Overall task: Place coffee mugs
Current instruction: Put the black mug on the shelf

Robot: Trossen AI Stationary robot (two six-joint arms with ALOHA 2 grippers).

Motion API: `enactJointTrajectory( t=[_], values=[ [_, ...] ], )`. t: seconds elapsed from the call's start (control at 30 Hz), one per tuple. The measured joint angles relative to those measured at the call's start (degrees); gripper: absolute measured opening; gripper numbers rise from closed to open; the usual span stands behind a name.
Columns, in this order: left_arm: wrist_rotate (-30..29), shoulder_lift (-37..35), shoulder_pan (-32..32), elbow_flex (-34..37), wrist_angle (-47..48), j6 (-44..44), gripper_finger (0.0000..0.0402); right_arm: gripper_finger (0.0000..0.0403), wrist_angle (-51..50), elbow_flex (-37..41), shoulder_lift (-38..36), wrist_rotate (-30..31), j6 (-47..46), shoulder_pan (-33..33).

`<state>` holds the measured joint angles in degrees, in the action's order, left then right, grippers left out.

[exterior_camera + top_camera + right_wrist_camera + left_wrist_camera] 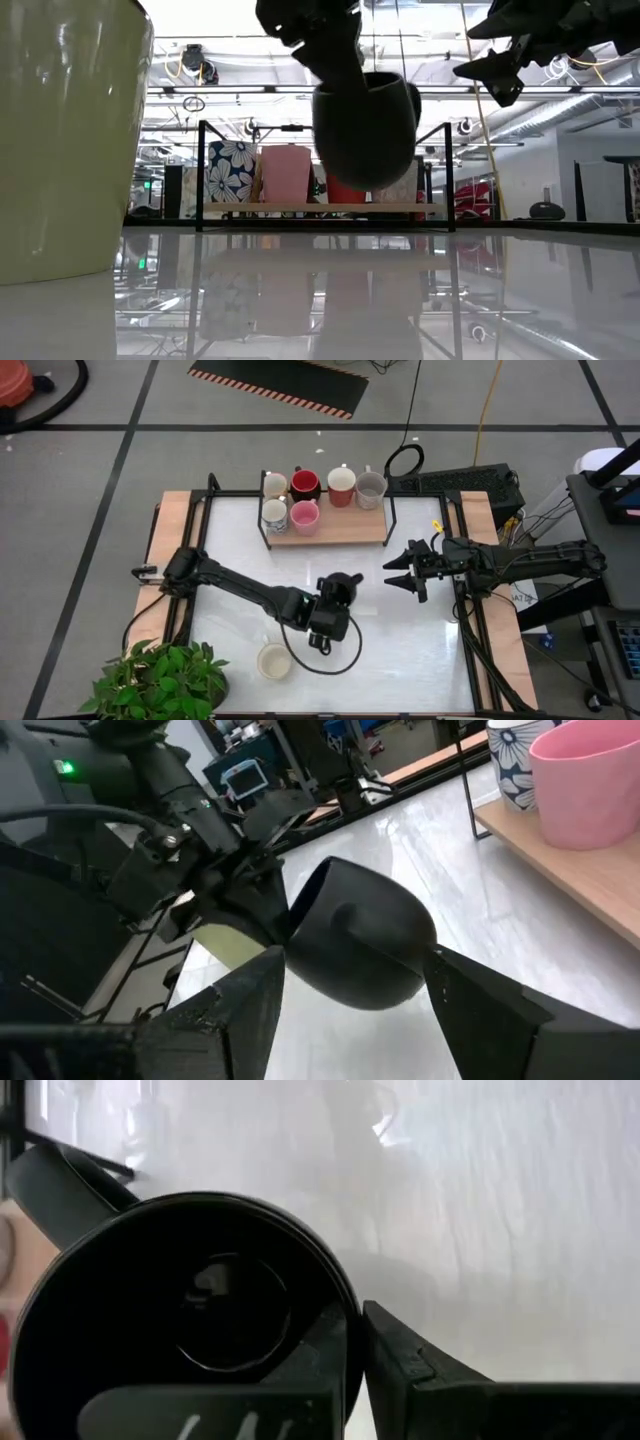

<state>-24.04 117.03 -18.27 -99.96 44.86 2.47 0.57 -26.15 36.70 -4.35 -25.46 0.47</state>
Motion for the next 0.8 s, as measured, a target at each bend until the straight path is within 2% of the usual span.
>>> enactJointTrajectory(
  t=[0.2, 0.47, 0.67, 0.8],
  values=[
    [1.70, -1.07, 2.14, 0.00, 2.27, -9.47, 0.0017, 0.0231, 0.01, 0.00, 0.07, 0.41, 3.91, 0.37],
    [4.65, -1.31, 5.12, 0.00, -0.69, -20.81, 0.0017, 0.0231, 0.87, 0.00, 4.86, 9.44, 14.31, 5.37],
    [4.05, -1.31, 8.19, -0.02, -4.55, -20.21, 0.0017, 0.0231, 6.03, 0.00, 10.41, 18.17, 18.84, 8.30],
    [4.83, -1.55, 11.26, 0.00, -5.60, -18.38, 0.0017, 0.0231, 10.26, 0.00, 12.76, 19.84, 19.56, 8.63]
  ],
)
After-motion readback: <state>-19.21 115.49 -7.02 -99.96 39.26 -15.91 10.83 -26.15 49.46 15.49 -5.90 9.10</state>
